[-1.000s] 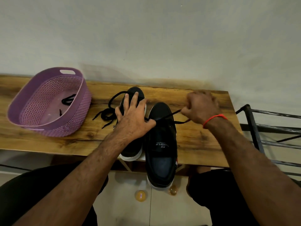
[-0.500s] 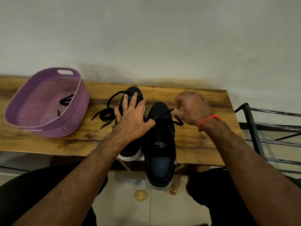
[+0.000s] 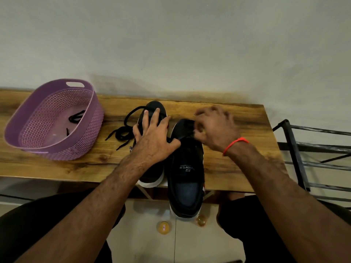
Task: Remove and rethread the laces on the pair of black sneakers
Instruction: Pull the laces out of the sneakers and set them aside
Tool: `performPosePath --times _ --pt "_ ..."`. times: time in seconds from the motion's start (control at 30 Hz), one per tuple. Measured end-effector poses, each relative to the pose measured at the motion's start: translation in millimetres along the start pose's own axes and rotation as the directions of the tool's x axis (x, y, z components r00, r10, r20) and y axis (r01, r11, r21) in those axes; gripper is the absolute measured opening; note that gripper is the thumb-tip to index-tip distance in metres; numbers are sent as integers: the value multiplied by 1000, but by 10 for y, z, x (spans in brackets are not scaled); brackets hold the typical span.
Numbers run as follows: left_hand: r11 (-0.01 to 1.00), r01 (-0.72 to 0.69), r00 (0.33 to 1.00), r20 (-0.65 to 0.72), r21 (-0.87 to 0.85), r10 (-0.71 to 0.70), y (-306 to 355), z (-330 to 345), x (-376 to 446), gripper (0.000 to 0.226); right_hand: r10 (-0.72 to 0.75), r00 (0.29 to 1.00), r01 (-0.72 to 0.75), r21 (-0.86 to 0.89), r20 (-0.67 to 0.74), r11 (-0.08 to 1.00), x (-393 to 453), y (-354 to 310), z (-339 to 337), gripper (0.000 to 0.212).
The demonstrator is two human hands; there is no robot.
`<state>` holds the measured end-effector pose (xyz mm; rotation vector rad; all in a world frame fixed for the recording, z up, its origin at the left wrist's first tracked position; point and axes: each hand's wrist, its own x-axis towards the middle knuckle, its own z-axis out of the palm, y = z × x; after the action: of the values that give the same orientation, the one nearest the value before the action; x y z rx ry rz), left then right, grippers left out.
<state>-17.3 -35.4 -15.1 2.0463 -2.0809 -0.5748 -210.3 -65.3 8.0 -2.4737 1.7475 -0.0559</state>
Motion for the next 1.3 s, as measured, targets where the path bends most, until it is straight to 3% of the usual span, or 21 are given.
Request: performPosePath --times 0.07,0.13,0.27,0.37,0.43,0.6,0.67,0.73,0.83,0.9,0.97,1.03,1.1,1.2,1.3 --pt "1000 -5 1000 4 -10 5 4 5 -2 84 138 989 -139 -20 -45 990 2 152 -40 16" --pt "1000 -7 1000 4 -14 8 8 9 -7 83 185 982 -185 11 -34 983 -10 170 -14 20" --pt "1000 -7 1000 -1 2 7 8 14 -4 81 -55 987 40 103 149 994 -63 -164 109 34" --pt "1000 0 1000 -2 22 0 1 17 6 81 -128 975 119 61 179 991 -60 -289 122 25" --pt "1000 -2 1000 0 16 2 2 11 3 81 -63 989 55 64 135 996 -38 -198 49 15" --pt "1000 -16 1000 2 6 15 10 25 -6 80 234 972 -235 24 29 972 -23 180 -68 14" --pt "1000 -15 1000 2 5 15 11 32 -6 80 161 985 -164 37 58 986 -28 131 -6 22" --pt "1000 -11 1000 2 11 11 9 31 -6 80 -20 990 8 93 138 996 -51 -60 65 33" --pt "1000 -7 1000 5 18 7 2 26 -4 79 -171 963 157 82 209 984 -69 -278 112 28" --pt "1000 -6 1000 4 13 6 -8 22 -1 80 -113 980 103 68 161 992 -37 -201 57 15" --pt "1000 -9 1000 3 2 9 -8 14 -6 81 44 998 -48 77 43 996 -7 -4 -46 14" --pt "1000 -11 1000 5 -7 11 -8 8 -13 81 232 971 -223 149 -48 963 10 231 -146 17" --pt "1000 -14 1000 7 -13 14 -5 15 -10 81 335 942 -321 218 -31 922 7 359 -163 18" --pt "1000 -16 1000 4 -6 16 1 31 -5 80 239 967 -252 187 91 949 4 244 -69 45" --pt "1000 -24 1000 4 11 24 -6 39 -1 77 59 986 -91 211 153 973 -4 -29 30 56"
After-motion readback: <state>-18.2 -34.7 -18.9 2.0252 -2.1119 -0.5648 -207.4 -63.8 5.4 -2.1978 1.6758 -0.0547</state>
